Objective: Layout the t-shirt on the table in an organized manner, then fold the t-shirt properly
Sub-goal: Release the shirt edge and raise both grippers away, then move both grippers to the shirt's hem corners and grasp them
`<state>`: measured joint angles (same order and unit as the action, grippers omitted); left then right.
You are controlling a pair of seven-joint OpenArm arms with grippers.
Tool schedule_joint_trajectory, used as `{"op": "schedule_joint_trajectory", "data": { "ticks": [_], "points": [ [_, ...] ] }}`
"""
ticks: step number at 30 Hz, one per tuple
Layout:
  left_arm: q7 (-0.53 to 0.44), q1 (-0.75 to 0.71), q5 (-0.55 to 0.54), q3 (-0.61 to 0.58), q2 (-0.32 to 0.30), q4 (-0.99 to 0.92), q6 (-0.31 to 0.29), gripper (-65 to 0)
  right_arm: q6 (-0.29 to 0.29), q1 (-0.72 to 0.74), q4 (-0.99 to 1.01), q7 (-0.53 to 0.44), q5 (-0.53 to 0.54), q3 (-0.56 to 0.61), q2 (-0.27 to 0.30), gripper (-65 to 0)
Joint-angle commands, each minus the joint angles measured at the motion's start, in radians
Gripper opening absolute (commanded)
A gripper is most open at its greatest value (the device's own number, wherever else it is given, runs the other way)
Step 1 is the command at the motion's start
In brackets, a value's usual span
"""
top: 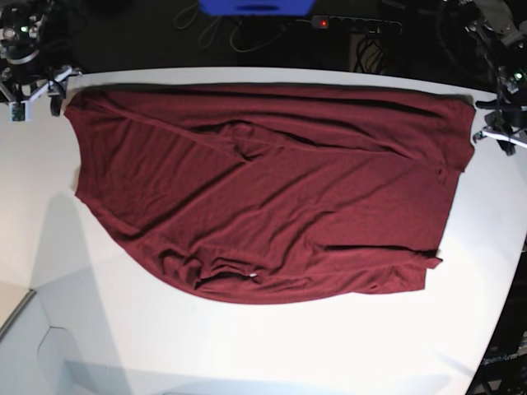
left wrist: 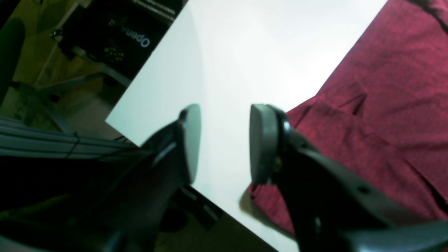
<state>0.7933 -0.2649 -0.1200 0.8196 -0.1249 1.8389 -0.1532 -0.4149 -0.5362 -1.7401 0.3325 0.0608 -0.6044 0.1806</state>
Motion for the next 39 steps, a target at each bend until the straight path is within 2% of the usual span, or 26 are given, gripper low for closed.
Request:
{"op": "schedule_joint_trajectory", "data": {
  "ticks": [1, 6, 8, 12, 15, 18, 20, 25, 28, 31, 33, 39],
  "points": [
    [-0.018, 0.014, -0.004, 0.011, -0.015, 0.017, 0.005, -42.4, 0.003, 0.005, -0.024, -0.017, 0.011, -0.021, 0.010, -24.3],
    [-0.022, 0.143, -0.004, 0.014, -0.005, 0.014, 0.005, -42.4, 0.001, 0.077, -0.027, -0.014, 0.004, -0.001, 0.013, -24.1],
    [-0.027, 0.221, -0.004, 0.011, 0.009, 0.014, 0.005, -41.8, -0.020, 0.106, -0.028, -0.014, 0.004, 0.028, 0.015, -24.1],
    [-0.028, 0.427, 0.004, 0.008, 0.035, -0.067, 0.008, -31.5, -0.035, 0.152, -0.030, -0.014, 0.004, 0.047, 0.012, -24.1],
    [-0.030, 0.596, 0.009, -0.030, 0.032, -0.272, 0.013, -21.6, -0.035, 0.170, -0.028, -0.014, 0.003, 0.062, 0.012, -24.1],
    [-0.041, 0.734, 0.009, -0.090, -0.019, -0.531, 0.016, -13.9, -0.035, 0.170, -0.030, -0.014, 0.003, 0.065, 0.012, -24.1],
    [-0.108, 0.812, 0.009, -0.147, -0.043, -0.721, 0.016, -12.5, -0.035, 0.170, -0.027, -0.014, 0.003, 0.065, 0.013, -24.1],
    [-0.401, 0.965, 0.009, -0.320, -0.103, -1.166, 0.019, -12.5, -0.035, 0.170, -0.028, -0.014, 0.003, 0.065, 0.013, -24.2],
    [-0.515, 1.042, 0.009, -0.432, -0.120, -1.358, 0.019, -12.5, -0.035, 0.170, -0.028, -0.014, 0.003, 0.065, 0.015, -24.2],
    [-0.579, 1.084, 0.007, -0.509, -0.123, -1.467, 0.019, -12.5, -0.035, 0.172, -0.030, -0.014, 0.003, 0.065, 0.015, -24.2],
    [-0.590, 1.088, 0.007, -0.537, -0.121, -1.474, 0.019, -12.5, -0.035, 0.184, -0.030, -0.014, 0.003, 0.065, 0.015, -24.2],
    [-0.599, 1.059, 0.007, -0.538, -0.123, -1.478, 0.019, -12.5, -0.035, 0.202, -0.028, -0.014, 0.003, 0.065, 0.018, -24.2]
  ]
}}
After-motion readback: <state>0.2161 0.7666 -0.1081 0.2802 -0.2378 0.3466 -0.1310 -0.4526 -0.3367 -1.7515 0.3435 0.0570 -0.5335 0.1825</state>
